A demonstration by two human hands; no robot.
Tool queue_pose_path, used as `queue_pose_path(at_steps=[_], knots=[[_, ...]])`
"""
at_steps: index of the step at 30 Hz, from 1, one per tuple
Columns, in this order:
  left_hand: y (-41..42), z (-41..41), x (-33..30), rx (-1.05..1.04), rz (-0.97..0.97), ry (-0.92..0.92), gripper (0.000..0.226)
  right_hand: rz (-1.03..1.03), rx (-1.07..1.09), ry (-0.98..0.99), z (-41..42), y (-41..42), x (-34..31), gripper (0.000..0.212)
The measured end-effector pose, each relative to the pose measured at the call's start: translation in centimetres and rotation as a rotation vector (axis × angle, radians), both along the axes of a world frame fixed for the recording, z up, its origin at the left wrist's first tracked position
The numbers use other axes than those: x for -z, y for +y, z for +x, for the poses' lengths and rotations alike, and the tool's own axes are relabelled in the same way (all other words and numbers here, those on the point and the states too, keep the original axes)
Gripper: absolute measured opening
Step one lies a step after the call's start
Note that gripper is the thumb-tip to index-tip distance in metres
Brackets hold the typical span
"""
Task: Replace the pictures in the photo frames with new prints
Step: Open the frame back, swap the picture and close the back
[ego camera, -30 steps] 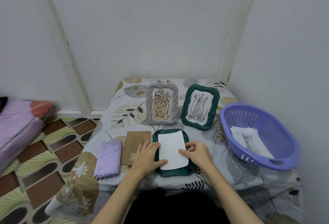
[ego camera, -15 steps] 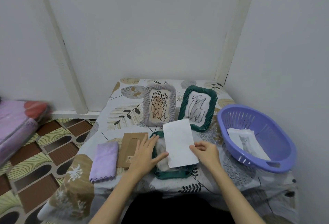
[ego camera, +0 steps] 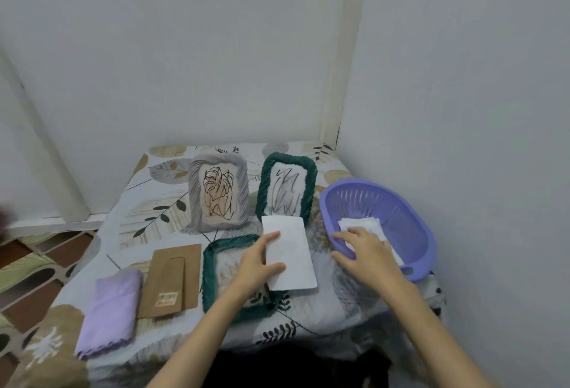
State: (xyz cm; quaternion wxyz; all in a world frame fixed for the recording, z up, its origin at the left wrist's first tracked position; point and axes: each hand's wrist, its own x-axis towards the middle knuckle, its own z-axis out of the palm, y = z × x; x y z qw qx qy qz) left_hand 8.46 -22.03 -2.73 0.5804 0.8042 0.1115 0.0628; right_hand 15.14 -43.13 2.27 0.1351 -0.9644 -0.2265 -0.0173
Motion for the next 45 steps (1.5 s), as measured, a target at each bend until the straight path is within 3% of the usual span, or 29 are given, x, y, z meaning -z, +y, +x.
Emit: queue_pose_path(at_steps=[2, 4, 7, 9, 13, 16, 20, 26, 28, 30, 32, 36, 38, 41, 45], knots=[[-0.9, 0.9, 0.4, 0.048, 0.039, 0.039, 0.064, 0.122, -0.053, 0.146, 0.3, -1.4, 0.2, 0.04], [-2.0, 2.2, 0.6, 0.102, 0.146, 0.083, 0.068, 0.229, -0.074, 0.137, 0.7, -2.5, 0.3, 0.039], [-3.2, 4.0, 1.4, 0.189, 0.578, 0.147, 0.077, 0.387, -0.082, 0.043, 1.9, -3.7, -0.1, 0.036], [-3.9, 4.8, 2.0, 0.241, 0.755, 0.18, 0.079, 0.473, -0.106, 0.018, 2.5, -4.3, -0.4, 0.035], [-5.6, 5.8, 3.3, 0.292, 0.941, 0.208, 0.068, 0.493, -0.118, 0.011, 2.5, -4.6, -0.2, 0.036], [-6.7, 6.5, 3.9, 0.28, 0.976, 0.186, 0.066, 0.508, -0.124, -0.004, 1.9, -4.2, 0.0, 0.036], [-7.2, 7.8, 3.6, 0.316, 0.854, 0.201, 0.055, 0.442, -0.152, 0.003, 1.2, -3.6, 0.7, 0.037], [-6.1, 8.1, 2.4, 0.036, 0.145, 0.042, 0.036, 0.14, -0.158, 0.007, -0.3, -2.3, 1.9, 0.041], [-6.0, 7.9, 1.4, -0.007, 0.013, -0.015, 0.038, 0.211, -0.156, 0.097, -0.2, -2.4, 1.4, 0.04], [-6.1, 7.8, 0.4, 0.033, -0.065, -0.082, 0.038, 0.411, -0.109, 0.278, 0.6, -2.7, 0.5, 0.037], [-6.4, 7.6, -0.6, 0.117, -0.089, -0.101, 0.044, 0.486, 0.03, 0.313, 3.0, -3.4, 0.2, 0.036], [-6.4, 7.7, -1.2, 0.183, 0.088, -0.099, 0.067, 0.116, 0.327, 0.389, 8.0, -4.7, 0.9, 0.06], [-6.2, 7.7, -1.0, 0.179, 0.096, -0.108, 0.07, -0.04, 0.37, 0.5, 8.6, -4.5, 1.2, 0.075], [-6.1, 7.7, -0.7, 0.169, 0.108, -0.111, 0.071, -0.103, 0.364, 0.532, 9.1, -4.2, 1.5, 0.09], [-6.0, 7.8, -0.6, 0.161, 0.115, -0.1, 0.072, -0.128, 0.441, 0.489, 9.1, -4.2, 1.2, 0.063]])
